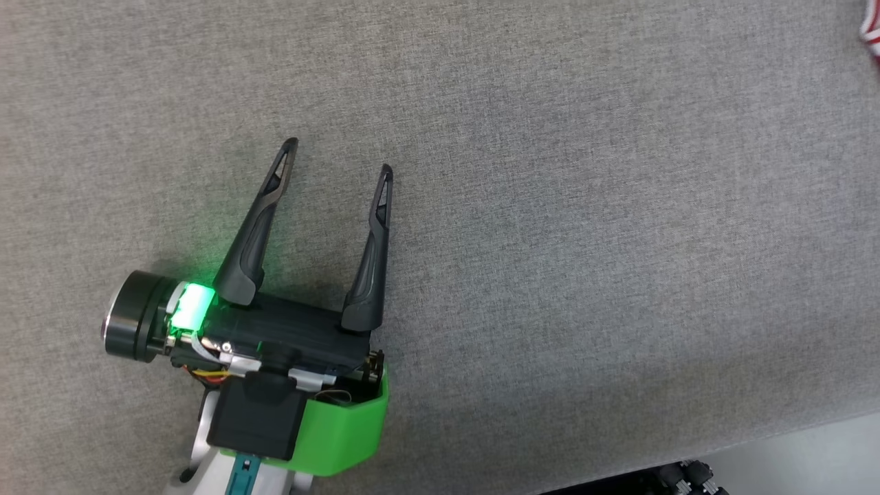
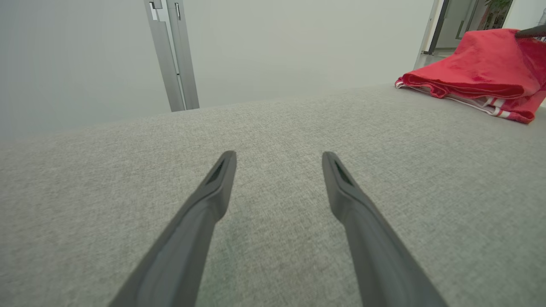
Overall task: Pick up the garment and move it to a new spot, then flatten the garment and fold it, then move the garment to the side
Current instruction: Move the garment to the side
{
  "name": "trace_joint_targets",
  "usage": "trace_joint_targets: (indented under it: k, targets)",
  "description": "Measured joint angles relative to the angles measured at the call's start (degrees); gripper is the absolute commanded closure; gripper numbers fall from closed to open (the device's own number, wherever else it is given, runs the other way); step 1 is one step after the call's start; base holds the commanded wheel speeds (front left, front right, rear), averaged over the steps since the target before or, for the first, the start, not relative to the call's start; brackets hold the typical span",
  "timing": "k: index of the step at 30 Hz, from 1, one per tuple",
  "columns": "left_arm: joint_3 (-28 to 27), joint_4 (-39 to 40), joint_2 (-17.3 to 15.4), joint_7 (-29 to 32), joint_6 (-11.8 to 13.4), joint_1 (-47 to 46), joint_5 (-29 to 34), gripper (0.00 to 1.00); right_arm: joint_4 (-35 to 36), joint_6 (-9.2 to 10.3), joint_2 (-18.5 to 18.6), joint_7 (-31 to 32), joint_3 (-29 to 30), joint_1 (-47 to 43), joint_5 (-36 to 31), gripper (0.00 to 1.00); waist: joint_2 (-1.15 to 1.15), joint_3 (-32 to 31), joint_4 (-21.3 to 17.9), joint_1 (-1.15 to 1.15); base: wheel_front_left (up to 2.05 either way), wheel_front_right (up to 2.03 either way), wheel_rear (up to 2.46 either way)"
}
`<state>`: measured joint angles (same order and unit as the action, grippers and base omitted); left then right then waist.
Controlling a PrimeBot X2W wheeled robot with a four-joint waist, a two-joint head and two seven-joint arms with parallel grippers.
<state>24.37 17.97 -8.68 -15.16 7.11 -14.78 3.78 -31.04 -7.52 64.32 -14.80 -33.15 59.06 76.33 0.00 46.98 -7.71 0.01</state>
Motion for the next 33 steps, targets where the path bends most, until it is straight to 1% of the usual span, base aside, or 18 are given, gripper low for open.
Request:
trace_joint_targets:
  k: [2,3,4,5,7,9,11,15,19,20,22,26,28,33]
  targets:
    - [0.24,0.46,-0.36,-0.03,0.46,-0.01,-0.01,0.0,-1.81,0.0,0.9,-0.02,-0.04,0.01,-1.04,1.0,0.0,0.53,-0.24,0.0,0.0,0.0,0.0]
    - [0.38,0.58,-0.51,-0.04,0.54,-0.04,-0.03,0.0,-2.77,0.0,0.92,-0.11,-0.16,0.08,-1.8,0.04,0.0,0.68,-0.22,0.0,0.0,0.0,0.0]
    - [0.57,0.52,-0.59,-0.04,0.66,-0.18,-0.12,0.0,-4.21,0.0,0.4,-0.16,-0.01,0.55,-2.8,0.0,0.0,0.71,-0.11,0.0,0.0,0.0,0.0]
    - [0.78,0.41,-0.59,-0.04,0.81,-0.31,-0.26,0.0,-5.03,0.0,-0.24,-0.16,0.32,1.29,-4.22,0.0,0.0,0.68,0.0,0.0,0.0,0.0,0.0]
    - [1.26,0.09,-0.51,-0.03,1.14,-0.79,-0.73,0.0,-6.61,0.0,-1.72,-0.19,1.89,3.22,-9.79,0.0,0.0,0.39,0.4,0.0,0.0,0.0,0.0]
    - [1.41,-0.26,-0.2,-0.02,1.65,-0.94,-1.27,0.0,-6.8,0.0,-4.1,-0.22,4.87,4.39,-16.1,0.0,0.0,-0.25,0.78,0.0,0.0,0.0,0.0]
    - [1.36,-0.6,-0.01,-0.01,2.2,-1.07,-1.57,0.0,-5.52,0.0,-7.24,-0.24,7.46,4.17,-21.76,0.0,0.0,-1.2,1.12,0.0,0.0,0.0,0.0]
    - [0.78,-1.85,0.15,0.02,3.19,-0.96,-3.25,0.0,0.6,-0.01,-15.35,-0.25,11.63,-1.57,-30.71,0.0,0.0,-4.06,1.84,0.0,0.0,0.0,0.0]
    - [-0.1,-3.81,1.09,0.02,3.58,0.43,-5.41,0.0,5.55,-0.01,-21.76,-0.24,13.76,-8.4,-35.76,0.0,0.0,-7.4,2.49,-0.01,0.0,0.0,0.0]
    - [-0.58,-4.47,1.64,0.02,3.68,1.18,-6.89,0.0,6.8,-0.02,-23.51,-0.24,14.33,-10.1,-36.97,0.0,0.0,-8.47,2.67,-0.01,0.0,0.0,0.0]
    - [-1.63,-6.25,2.36,0.02,3.34,2.65,-8.99,0.0,8.81,-0.02,-26.52,-0.24,15.24,-13.15,-38.84,0.0,0.0,-10.43,2.96,-0.01,0.0,0.0,0.0]
    - [-4.32,-10.49,3.65,0.03,1.34,6.06,-13.65,0.0,10.9,-0.01,-33.23,-0.24,17.73,-19.79,-44.84,0.0,0.0,-14.99,3.48,-0.01,0.0,0.0,0.0]
    - [-5.87,-11.67,4.28,0.02,0.58,7.26,-14.4,0.0,11.95,-0.02,-37.23,-0.24,19.01,-23.23,-46.68,0.0,0.0,-17.49,3.66,-0.02,0.0,0.0,0.0]
    - [-9.44,-13.32,5.34,0.02,-0.85,10.35,-15.62,0.0,15.68,-0.01,-44.44,-0.24,21.89,-31.06,-51.9,0.0,0.0,-23.17,3.92,-0.02,0.0,0.0,0.0]
